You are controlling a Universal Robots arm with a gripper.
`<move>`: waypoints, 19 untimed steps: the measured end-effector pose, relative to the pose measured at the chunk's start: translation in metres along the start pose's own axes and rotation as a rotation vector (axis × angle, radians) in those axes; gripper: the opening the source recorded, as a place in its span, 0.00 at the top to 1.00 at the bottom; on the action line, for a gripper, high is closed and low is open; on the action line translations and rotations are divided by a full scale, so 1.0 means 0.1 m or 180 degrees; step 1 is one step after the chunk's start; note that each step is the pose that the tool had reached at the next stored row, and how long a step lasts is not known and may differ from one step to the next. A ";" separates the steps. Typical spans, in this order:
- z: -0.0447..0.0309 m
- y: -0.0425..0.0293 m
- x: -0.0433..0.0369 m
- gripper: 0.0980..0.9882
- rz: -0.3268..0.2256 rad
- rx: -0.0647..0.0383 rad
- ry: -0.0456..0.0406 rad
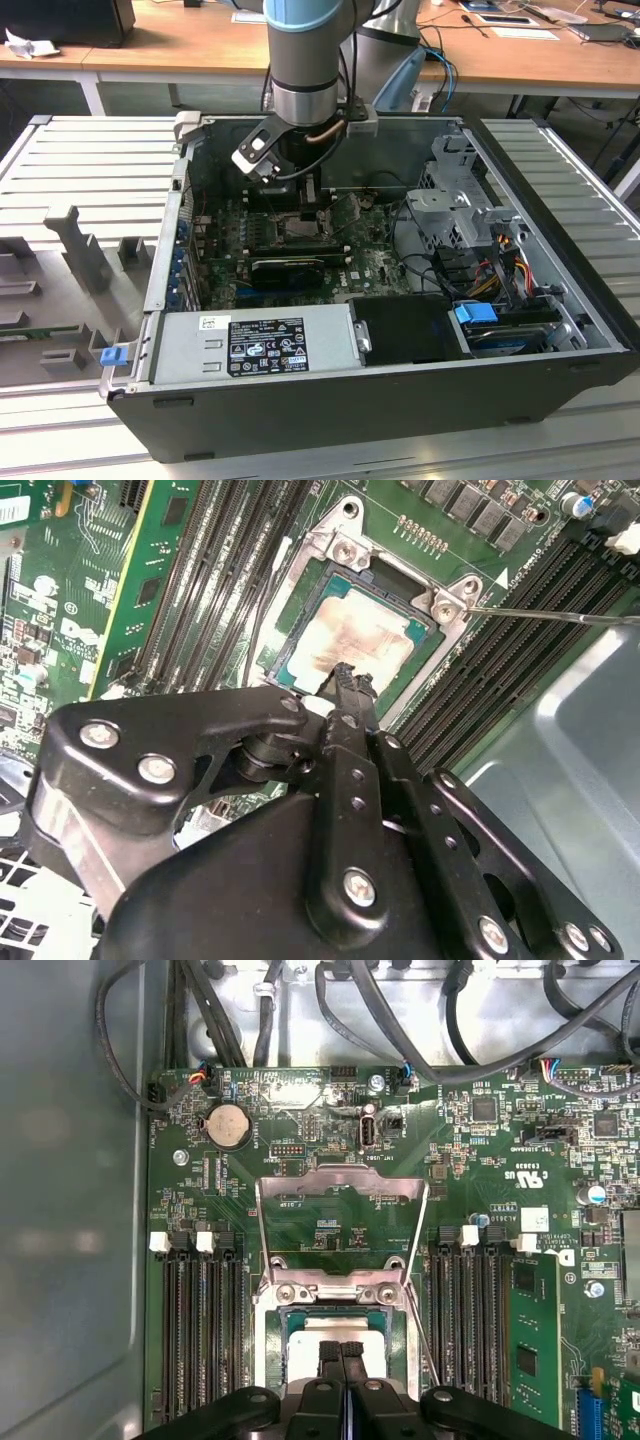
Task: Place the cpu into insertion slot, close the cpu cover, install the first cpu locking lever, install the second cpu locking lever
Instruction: 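Close the cpu cover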
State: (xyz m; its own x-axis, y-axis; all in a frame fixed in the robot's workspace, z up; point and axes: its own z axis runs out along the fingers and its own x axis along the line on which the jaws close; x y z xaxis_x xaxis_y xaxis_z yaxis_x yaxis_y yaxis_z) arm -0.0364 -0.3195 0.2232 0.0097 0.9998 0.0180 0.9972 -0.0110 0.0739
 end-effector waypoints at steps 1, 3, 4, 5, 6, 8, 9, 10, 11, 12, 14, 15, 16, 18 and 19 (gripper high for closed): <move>-0.001 0.000 0.000 0.99 0.0000 0.0000 0.0000; -0.006 0.000 0.000 0.99 0.0000 0.0000 0.0000; -0.009 0.001 0.000 0.99 0.0000 0.0000 0.0000; -0.010 0.001 0.000 0.99 0.0000 0.0000 0.0000; -0.015 0.001 0.000 0.99 0.0000 0.0000 0.0000; -0.021 0.002 0.000 0.99 0.0000 0.0000 0.0000; -0.026 0.002 0.000 0.99 0.0000 0.0000 -0.0001; -0.030 0.002 0.000 0.99 0.0000 0.0000 0.0000; -0.044 0.003 0.001 0.99 0.0000 0.0000 0.0000; -0.057 0.004 0.001 0.99 0.0000 0.0000 0.0000; -0.069 0.005 0.001 0.99 0.0000 0.0000 0.0000; -0.078 0.006 0.001 0.99 0.0000 0.0000 0.0000; -0.088 0.007 0.002 0.99 0.0000 0.0000 0.0000; -0.103 0.008 0.002 0.99 0.0000 0.0000 0.0000; -0.109 0.008 0.002 0.99 0.0000 0.0000 0.0000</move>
State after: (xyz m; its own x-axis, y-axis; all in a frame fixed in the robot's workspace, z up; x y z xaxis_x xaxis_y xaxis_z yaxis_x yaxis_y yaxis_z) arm -0.0364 -0.3195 0.2342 0.0097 0.9998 0.0180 0.9972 -0.0110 0.0739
